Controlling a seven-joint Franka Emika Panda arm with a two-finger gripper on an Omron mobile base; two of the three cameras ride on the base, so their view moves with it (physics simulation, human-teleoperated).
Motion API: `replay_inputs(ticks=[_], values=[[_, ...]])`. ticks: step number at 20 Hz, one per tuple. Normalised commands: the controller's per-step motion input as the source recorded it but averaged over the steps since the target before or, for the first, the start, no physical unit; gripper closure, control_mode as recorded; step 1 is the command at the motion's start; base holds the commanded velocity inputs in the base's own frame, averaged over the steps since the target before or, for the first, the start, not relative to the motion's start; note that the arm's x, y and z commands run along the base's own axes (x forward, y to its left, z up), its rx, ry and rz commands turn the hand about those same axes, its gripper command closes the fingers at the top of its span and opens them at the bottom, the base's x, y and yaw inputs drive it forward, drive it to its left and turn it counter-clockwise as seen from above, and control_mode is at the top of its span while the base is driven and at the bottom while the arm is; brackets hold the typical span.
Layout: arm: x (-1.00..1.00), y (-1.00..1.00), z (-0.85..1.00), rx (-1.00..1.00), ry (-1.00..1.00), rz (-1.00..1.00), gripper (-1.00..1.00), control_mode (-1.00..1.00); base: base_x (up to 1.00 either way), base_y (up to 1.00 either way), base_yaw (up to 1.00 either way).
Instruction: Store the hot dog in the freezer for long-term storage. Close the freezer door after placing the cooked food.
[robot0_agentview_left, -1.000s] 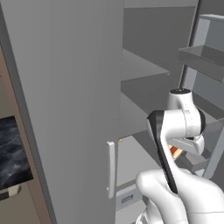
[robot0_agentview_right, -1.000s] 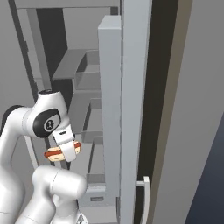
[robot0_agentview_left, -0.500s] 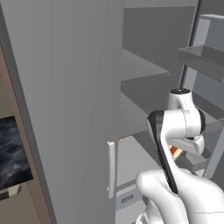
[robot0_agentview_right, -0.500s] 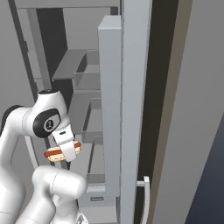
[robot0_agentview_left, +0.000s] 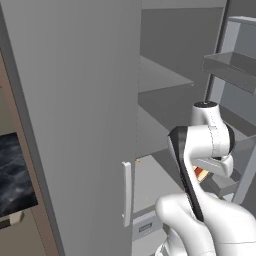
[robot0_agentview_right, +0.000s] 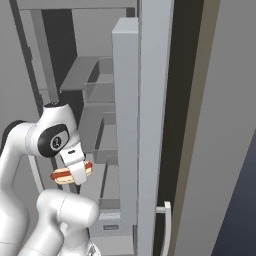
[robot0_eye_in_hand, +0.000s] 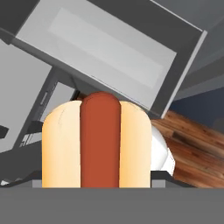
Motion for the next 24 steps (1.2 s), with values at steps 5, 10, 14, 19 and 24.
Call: replay_inputs(ticks=[5,10,14,19,24], values=[[0.14,0.18,0.0,0.0,-0.09,0.14,1.0,-1.0,0.0,0.0,0.0],[0.2,0.17,0.0,0.0,-0.27,0.23,1.0,-1.0,0.0,0.0,0.0],[0.12,0.07,0.0,0.0,-0.24,0.23,1.0,-1.0,0.0,0.0,0.0],[0.55,0.15,0.0,0.0,-0.28,0.19,1.0,-1.0,0.0,0.0,0.0],[0.55,0.02,0.0,0.0,-0.12,0.08,1.0,-1.0,0.0,0.0,0.0]])
